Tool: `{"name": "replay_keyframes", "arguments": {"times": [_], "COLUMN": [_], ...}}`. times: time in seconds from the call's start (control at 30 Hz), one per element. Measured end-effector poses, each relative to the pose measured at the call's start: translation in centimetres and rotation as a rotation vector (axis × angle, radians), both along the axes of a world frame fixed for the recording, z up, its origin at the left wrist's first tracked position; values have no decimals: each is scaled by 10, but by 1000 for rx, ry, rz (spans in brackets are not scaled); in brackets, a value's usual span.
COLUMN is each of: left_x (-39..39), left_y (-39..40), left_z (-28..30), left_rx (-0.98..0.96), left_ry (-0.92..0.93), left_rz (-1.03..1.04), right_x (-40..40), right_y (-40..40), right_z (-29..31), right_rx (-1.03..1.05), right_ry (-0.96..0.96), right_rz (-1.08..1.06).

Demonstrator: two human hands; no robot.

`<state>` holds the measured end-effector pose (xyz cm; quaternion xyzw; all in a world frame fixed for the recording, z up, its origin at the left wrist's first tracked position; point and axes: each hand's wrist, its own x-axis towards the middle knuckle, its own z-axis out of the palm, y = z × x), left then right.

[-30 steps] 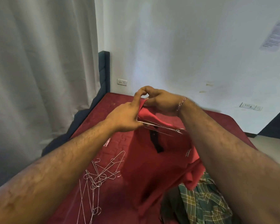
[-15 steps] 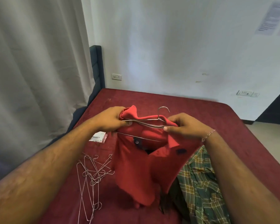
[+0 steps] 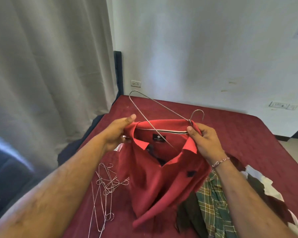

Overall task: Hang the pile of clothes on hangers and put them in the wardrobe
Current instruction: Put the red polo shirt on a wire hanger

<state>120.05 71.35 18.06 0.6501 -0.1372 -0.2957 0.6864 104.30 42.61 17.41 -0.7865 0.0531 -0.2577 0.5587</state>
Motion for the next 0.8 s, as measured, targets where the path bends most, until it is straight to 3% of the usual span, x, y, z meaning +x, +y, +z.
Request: {"name": "replay_keyframes", "arguments": {"times": [0.07, 0.13, 0.17, 0.3, 0.4, 0.6, 0.73, 0.8], "left_x": [-2, -4, -7, -5, 8, 1, -10, -19], "left_y": [-2, -9, -12, -15, -7, -9, -21, -30], "left_z": [-3, -7, -8, -3, -5, -2, 2, -1], "left_rx": [154, 433, 464, 86, -36, 193, 364, 431], "left_ry": [-155, -384, -398, 39, 178, -54, -195, -274], "left_rz": [34, 180, 259, 424, 470, 500, 410, 373], "right_x": [6, 9, 8, 1, -7, -20, -18, -14], "right_y": [4, 8, 9, 2, -8, -13, 0, 9], "right_z": [-3, -6, -7, -14, -20, -33, -36, -38], "right_rx": [-42, -158, -224, -456, -595, -767, -884, -767], "right_ry": [-14, 3, 18, 29, 68, 169, 396, 341], "right_rz": [6, -14, -26, -70, -50, -206, -174, -135]}}
